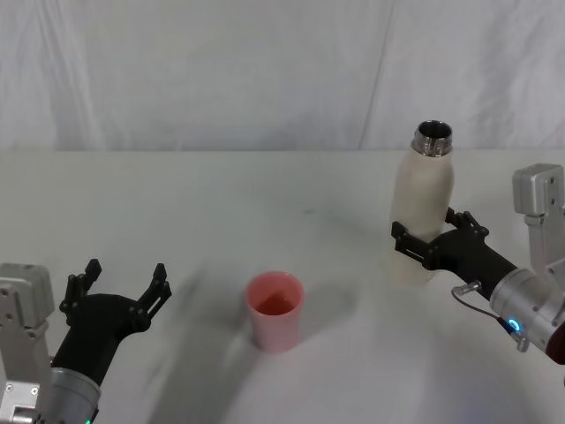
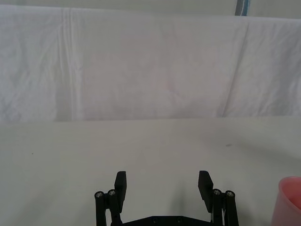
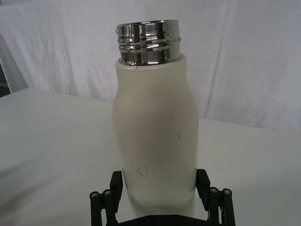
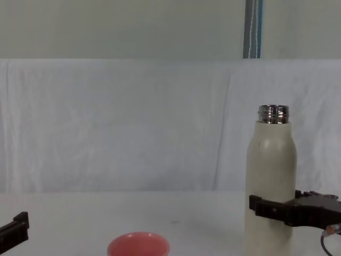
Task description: Grasp the thermos with one hand and pour water into the cup lid.
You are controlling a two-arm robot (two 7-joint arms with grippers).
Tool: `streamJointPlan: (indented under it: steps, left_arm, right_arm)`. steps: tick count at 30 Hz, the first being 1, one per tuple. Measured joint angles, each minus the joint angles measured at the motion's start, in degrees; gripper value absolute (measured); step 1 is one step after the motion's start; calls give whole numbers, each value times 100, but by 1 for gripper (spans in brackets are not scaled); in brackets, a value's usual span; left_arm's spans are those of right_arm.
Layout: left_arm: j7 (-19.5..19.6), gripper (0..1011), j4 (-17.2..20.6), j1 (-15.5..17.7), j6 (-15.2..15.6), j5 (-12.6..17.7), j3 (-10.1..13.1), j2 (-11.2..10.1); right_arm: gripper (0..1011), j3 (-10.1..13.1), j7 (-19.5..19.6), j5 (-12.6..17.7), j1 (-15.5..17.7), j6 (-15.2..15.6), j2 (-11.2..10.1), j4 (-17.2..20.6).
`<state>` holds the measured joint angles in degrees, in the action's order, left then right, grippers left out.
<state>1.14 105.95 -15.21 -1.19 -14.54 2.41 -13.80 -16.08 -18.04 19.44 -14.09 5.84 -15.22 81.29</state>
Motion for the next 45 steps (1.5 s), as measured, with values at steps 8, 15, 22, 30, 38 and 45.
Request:
streamJointPlan:
  steps: [8, 15, 22, 30, 38, 45]
  left_arm:
    - [0, 1001, 0, 0, 0, 0, 0, 0]
    - [0, 1001, 0, 0, 0, 0, 0, 0]
    - [0, 1001, 0, 0, 0, 0, 0, 0]
    - [0, 1001, 0, 0, 0, 0, 0, 0]
    - [0, 1001, 0, 0, 0, 0, 0, 0]
    - [0, 1001, 0, 0, 0, 0, 0, 0]
  right_arm:
    - [1002, 46, 68, 58, 223, 74, -117, 239]
    - [1001, 108, 153, 92, 378, 116, -186, 374]
    - [1001, 162, 217, 104, 528, 112, -231, 575]
    - [1002, 233, 317, 91, 767, -10, -262, 903]
    - [1001, 306, 456, -50, 1058, -207, -264, 1208]
    - [1002, 334, 527, -165, 1245, -332, -191, 1322]
